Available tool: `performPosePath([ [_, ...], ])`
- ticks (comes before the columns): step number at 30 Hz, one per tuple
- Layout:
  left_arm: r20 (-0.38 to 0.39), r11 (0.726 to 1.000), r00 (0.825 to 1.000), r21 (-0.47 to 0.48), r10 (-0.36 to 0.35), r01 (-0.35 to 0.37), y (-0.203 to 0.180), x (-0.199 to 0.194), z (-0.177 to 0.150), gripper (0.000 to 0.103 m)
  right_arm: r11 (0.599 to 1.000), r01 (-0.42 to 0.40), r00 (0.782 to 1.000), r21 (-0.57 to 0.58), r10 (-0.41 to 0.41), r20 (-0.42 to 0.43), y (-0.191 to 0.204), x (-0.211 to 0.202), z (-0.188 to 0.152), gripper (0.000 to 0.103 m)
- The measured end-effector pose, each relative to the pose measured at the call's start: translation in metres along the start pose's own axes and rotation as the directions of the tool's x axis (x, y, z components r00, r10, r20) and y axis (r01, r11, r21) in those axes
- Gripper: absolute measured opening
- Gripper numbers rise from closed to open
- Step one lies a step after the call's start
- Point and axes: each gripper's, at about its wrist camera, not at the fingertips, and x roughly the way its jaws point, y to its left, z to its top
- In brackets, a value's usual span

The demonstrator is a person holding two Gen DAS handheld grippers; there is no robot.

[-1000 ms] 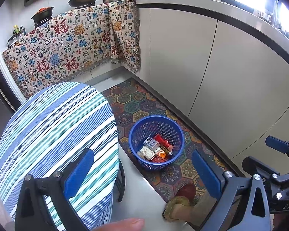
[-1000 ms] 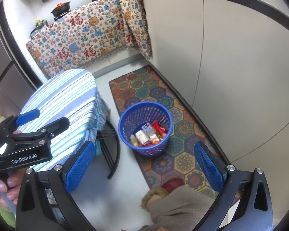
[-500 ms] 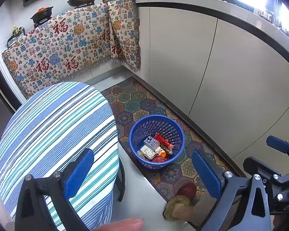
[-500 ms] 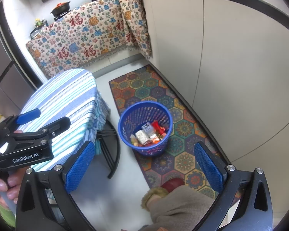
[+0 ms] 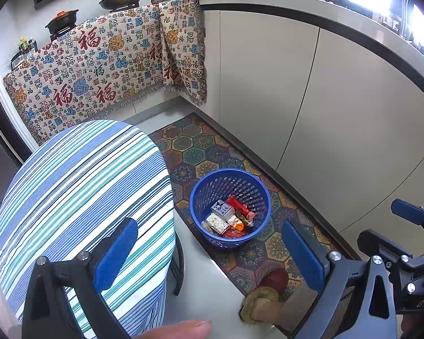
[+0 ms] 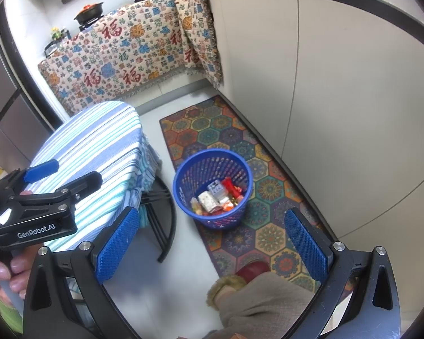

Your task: Collect trash

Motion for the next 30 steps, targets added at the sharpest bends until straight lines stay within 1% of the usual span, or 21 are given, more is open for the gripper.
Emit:
performPosePath([
  [30,-0.003,1.000,1.000,0.000,-0.002,0.002,0.0002,0.0003,-0.0019,0.103,1.000,-0.003,1.000,-0.004,0.003,-0.003,0.0020,0.0006,-0.0008,0.103],
])
